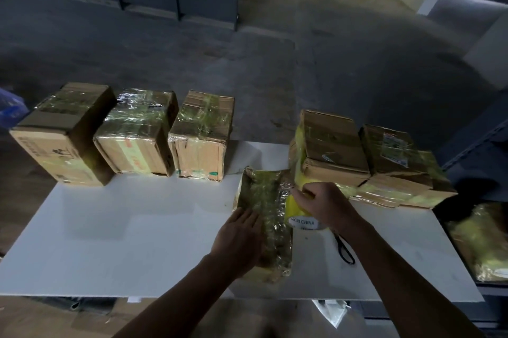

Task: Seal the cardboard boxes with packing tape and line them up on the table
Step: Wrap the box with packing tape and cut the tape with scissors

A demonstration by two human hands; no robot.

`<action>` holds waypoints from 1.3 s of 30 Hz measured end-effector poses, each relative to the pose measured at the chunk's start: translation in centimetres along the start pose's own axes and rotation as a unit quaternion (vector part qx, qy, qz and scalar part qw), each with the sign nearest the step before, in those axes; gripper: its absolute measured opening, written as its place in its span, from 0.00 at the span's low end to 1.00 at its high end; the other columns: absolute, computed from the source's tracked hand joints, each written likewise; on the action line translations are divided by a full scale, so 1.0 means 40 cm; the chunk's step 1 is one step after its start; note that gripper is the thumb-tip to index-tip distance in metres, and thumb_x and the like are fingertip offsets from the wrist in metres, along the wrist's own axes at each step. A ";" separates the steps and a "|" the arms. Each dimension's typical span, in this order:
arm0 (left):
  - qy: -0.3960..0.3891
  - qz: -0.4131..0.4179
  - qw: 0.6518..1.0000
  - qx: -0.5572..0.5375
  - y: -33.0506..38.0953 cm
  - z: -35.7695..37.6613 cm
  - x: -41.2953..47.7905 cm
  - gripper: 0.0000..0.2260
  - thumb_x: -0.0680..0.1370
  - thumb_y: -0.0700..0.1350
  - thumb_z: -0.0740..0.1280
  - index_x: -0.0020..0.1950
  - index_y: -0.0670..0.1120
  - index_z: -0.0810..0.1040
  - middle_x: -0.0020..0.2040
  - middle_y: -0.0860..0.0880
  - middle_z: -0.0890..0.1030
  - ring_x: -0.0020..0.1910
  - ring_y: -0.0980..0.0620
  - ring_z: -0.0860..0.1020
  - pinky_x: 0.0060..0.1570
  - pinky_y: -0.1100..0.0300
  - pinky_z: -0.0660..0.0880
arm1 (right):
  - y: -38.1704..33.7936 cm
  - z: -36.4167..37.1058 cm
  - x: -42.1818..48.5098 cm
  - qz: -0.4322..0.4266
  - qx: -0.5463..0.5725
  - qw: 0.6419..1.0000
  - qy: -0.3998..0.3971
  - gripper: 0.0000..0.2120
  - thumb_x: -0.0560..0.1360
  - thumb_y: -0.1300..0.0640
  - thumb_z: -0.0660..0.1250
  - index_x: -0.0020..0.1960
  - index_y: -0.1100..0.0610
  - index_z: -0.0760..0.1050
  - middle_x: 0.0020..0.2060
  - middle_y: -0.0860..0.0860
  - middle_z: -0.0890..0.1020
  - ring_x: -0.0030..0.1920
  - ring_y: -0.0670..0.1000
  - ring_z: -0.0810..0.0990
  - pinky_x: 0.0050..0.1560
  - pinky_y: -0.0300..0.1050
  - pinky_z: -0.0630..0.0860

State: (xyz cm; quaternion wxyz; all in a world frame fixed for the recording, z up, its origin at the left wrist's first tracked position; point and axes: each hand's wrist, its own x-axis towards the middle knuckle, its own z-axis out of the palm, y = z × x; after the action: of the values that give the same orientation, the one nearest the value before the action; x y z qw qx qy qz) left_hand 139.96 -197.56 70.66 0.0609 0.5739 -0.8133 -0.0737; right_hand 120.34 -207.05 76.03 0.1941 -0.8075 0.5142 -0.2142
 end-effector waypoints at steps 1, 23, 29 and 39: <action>0.007 -0.004 1.000 -0.004 0.009 -0.002 0.006 0.19 0.74 0.50 0.65 0.61 0.42 0.79 0.59 0.44 0.81 0.61 0.47 0.79 0.67 0.53 0.68 | 0.011 -0.002 -0.004 0.008 0.005 1.000 -0.004 0.25 0.75 0.48 0.66 0.25 0.52 0.59 0.21 0.47 0.60 0.25 0.47 0.58 0.28 0.43 0.58; -0.078 -0.027 0.997 0.011 0.105 0.011 0.062 0.24 0.83 0.47 0.54 0.76 0.38 0.55 0.76 0.40 0.61 0.75 0.44 0.58 0.71 0.52 0.62 | 0.027 -0.002 -0.039 0.069 0.120 0.990 0.016 0.25 0.76 0.47 0.67 0.27 0.53 0.59 0.22 0.46 0.60 0.26 0.45 0.61 0.30 0.44 0.61; -0.109 -0.044 0.992 0.036 0.121 0.015 0.076 0.27 0.82 0.44 0.56 0.77 0.37 0.50 0.76 0.37 0.59 0.75 0.41 0.57 0.73 0.50 0.59 | 0.103 -0.030 -0.066 0.065 0.061 0.996 0.026 0.30 0.71 0.36 0.59 0.26 0.61 0.64 0.22 0.51 0.62 0.25 0.48 0.62 0.28 0.44 0.63; -0.140 -0.031 0.990 0.015 0.111 0.012 0.074 0.31 0.81 0.44 0.60 0.79 0.48 0.45 0.76 0.37 0.58 0.75 0.40 0.56 0.71 0.46 0.63 | 0.145 -0.032 -0.083 0.096 0.070 0.993 -0.007 0.26 0.76 0.45 0.65 0.26 0.58 0.65 0.23 0.49 0.62 0.25 0.46 0.62 0.30 0.43 0.60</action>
State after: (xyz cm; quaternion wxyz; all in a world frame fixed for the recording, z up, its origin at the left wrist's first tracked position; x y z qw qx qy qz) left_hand 134.79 -198.86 71.09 -0.0645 0.5834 -0.7969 -0.1430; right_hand 114.03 -206.44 73.51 0.2733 -0.7403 0.5716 -0.2247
